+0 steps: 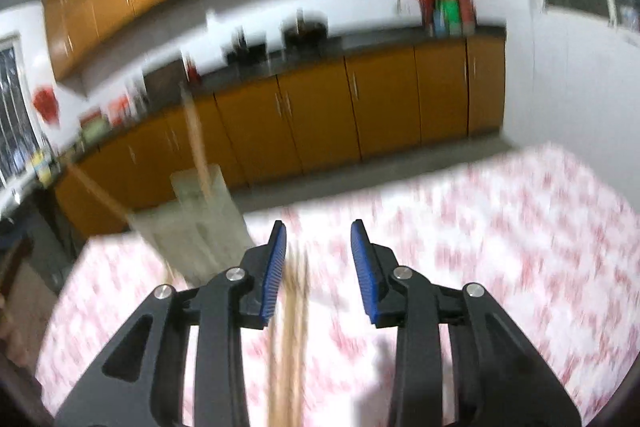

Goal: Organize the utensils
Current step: 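Lower the left tool onto a chopstick and close it while the right tool grasps another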

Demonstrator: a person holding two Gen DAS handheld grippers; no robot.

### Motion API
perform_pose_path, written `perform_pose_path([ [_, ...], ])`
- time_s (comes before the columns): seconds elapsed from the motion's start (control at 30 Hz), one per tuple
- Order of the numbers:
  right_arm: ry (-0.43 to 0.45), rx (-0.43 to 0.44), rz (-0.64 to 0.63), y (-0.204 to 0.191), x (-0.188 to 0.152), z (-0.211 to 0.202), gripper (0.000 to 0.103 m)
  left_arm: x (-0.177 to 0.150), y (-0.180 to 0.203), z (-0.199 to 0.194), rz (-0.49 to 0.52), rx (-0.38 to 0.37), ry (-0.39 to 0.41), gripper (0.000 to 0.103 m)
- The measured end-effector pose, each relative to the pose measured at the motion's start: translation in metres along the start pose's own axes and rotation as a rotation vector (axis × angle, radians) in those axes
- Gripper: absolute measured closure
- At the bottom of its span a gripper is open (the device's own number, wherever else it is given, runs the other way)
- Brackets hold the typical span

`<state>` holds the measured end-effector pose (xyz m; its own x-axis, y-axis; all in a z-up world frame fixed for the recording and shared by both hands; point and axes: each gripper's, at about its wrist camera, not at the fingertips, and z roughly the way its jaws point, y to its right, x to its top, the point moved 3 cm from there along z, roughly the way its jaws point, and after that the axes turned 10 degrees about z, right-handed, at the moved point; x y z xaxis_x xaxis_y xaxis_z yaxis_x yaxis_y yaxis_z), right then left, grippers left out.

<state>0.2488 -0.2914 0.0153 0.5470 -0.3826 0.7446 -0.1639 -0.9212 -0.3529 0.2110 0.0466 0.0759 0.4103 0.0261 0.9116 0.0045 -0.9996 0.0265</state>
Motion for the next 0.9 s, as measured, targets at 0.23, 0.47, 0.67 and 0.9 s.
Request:
perform_pose_path([
  [0.23,-0.268,-0.004,-0.017,0.012,-0.086,0.051,0.089,-0.090,-0.006,0.036,0.032,-0.005,-0.275,0.054],
  [0.47,-0.302,0.010,-0.077,-0.002,-0.106,0.054,0.089,-0.130,-0.005,0.044,0.028,-0.034,-0.361,0.054],
  [0.67,-0.322,-0.001,-0.109,-0.007,-0.114,0.060,0.090,-0.140,0.002,0.047,0.038,-0.064,-0.388,0.058],
  [0.9,-0.282,-0.064,-0.098,0.006,-0.109,0.060,0.095,-0.152,0.019,0.048,0.076,-0.115,-0.419,0.070],
])
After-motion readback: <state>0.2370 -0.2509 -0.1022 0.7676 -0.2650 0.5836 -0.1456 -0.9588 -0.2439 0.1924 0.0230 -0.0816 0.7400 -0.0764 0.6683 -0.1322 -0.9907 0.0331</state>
